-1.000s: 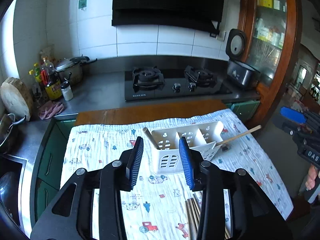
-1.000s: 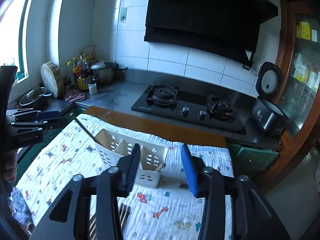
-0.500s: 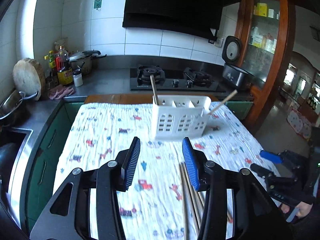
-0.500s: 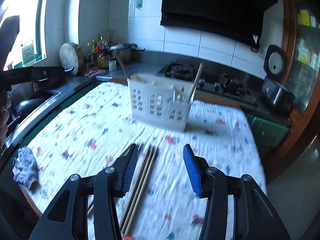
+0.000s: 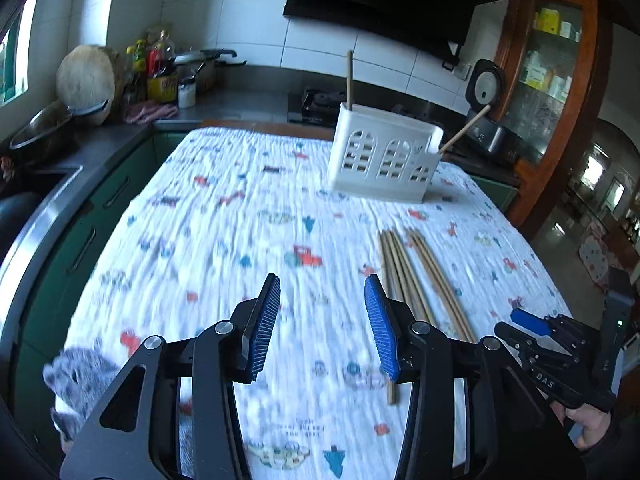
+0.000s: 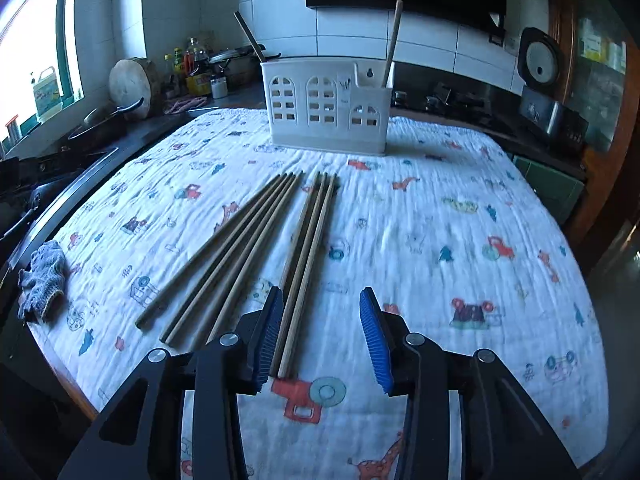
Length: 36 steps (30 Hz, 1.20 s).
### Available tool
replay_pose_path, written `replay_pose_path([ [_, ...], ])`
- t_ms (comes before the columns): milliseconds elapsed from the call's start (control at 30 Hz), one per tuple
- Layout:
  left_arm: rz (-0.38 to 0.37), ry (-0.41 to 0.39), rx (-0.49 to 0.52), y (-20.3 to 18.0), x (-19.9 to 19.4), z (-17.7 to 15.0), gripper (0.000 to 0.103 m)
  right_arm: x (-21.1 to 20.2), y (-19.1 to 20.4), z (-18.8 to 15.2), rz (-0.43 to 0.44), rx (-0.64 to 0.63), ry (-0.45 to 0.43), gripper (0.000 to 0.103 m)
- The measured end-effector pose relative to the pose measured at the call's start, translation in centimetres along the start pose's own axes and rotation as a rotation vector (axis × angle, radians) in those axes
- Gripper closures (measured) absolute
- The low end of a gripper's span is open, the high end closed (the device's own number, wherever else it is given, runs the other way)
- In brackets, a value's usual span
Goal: Organize utensils
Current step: 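Move both open tools back over the remaining chopsticks, then grasp a chopstick with the right tool while the left tool grasps another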
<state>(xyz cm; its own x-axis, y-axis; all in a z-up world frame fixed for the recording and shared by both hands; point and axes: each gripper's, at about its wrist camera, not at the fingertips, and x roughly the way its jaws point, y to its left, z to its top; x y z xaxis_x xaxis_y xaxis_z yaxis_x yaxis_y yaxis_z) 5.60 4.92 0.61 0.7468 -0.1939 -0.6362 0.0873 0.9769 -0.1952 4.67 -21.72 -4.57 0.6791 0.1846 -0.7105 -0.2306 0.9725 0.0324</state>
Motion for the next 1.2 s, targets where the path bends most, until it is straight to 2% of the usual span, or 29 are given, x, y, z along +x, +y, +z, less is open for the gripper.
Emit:
replay_pose_path([
  [267,0.042,0.034,0.006,0.3,0.4,-2.6,0.059,1.9,-0.3,-1.4,0.028,0.059,0.049,0.081],
  [533,0.030,0.045,0.006,0.1,0.5,-3.4,0.059,2.7,0.2,-1.2,0.041,0.064,0.058,0.089],
  [900,0.026,0.069,0.002,0.1,1.2,-4.3,0.059,3.3,0.8,-1.2,0.019,0.039,0.067,0.092],
  [1200,-0.006,0.103,0.014,-1.0,2.1,-5.2,0.059,3.8,1.0,-1.4,-0.006,0.015,0.070,0.095],
])
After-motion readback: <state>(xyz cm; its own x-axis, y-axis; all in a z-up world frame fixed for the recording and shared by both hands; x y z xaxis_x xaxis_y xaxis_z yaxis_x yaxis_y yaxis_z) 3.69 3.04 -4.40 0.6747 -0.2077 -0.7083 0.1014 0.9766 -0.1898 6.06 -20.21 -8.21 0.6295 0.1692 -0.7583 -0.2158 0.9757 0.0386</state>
